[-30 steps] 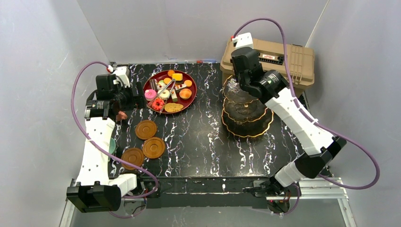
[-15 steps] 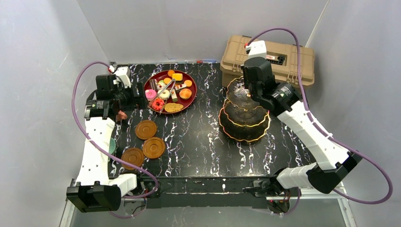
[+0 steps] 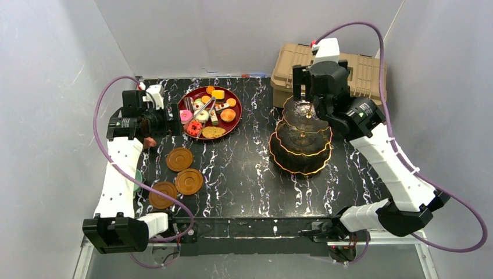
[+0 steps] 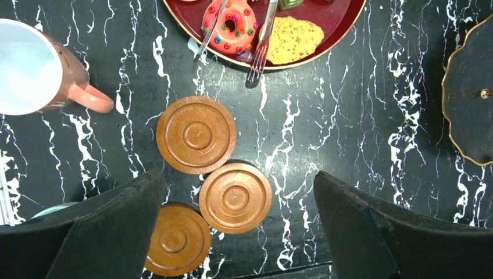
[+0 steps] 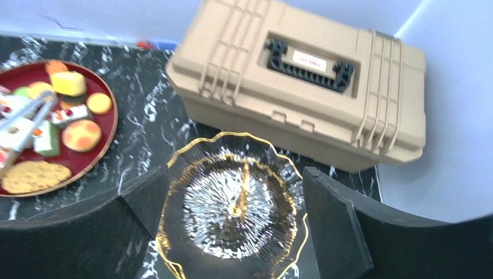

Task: Serve the afternoon tea
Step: Move the desert table to the center of the board, then move the tray at the center of the board.

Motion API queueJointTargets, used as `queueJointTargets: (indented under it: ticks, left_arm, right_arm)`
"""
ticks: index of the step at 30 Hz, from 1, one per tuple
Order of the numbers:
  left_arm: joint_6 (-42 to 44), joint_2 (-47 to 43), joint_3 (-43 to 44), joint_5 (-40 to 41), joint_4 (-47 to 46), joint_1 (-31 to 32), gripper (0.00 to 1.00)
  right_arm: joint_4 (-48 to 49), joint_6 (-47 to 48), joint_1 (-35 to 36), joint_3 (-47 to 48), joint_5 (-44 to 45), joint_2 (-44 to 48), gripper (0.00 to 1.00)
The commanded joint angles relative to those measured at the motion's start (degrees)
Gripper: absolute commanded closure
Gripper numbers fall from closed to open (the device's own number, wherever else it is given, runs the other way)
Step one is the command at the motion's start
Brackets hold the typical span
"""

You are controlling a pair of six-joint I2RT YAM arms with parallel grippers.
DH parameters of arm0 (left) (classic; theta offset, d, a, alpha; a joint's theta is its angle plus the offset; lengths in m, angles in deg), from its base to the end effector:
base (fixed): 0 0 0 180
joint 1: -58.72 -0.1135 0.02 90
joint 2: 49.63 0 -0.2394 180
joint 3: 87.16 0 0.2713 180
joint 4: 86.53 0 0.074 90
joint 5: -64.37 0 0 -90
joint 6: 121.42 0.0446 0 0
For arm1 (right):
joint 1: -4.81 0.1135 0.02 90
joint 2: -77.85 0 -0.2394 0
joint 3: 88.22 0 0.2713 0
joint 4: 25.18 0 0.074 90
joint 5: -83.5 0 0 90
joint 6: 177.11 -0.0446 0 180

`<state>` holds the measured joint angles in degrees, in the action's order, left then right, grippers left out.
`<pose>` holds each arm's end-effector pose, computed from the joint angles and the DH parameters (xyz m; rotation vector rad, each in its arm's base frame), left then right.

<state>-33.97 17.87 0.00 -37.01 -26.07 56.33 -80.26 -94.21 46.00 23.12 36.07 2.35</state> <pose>0.2731 0.0026 0.3490 0.0056 2.2763 -0.2280 0.2312 0.1623 0.4689 -0.0501 1.8167 -0.1139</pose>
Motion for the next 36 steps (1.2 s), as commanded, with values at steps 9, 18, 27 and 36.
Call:
queueJointTargets:
  ticks: [9, 18, 27, 36]
  left_arm:
    - [-1.5, 5.8, 7.6, 4.4, 4.4, -1.0, 0.01]
    - [-1.7, 10.1, 11.7, 3.6, 7.9, -6.0, 0.01]
    - [-0.8, 8.7, 10.0, 2.0, 8.0, -6.6, 0.01]
    - [-0.1, 8.5, 10.0, 1.2, 8.6, -6.9, 0.01]
  right_arm:
    - [-3.3, -3.9, 19.7, 27.0, 3.9, -23.0, 0.06]
    - [5.3, -12.8, 13.4, 18.6, -7.2, -36.2, 0.11]
    - [12.9, -14.7, 12.4, 16.8, -7.3, -46.6, 0.16]
    - [20.3, -19.9, 12.3, 13.7, -4.6, -52.9, 0.29]
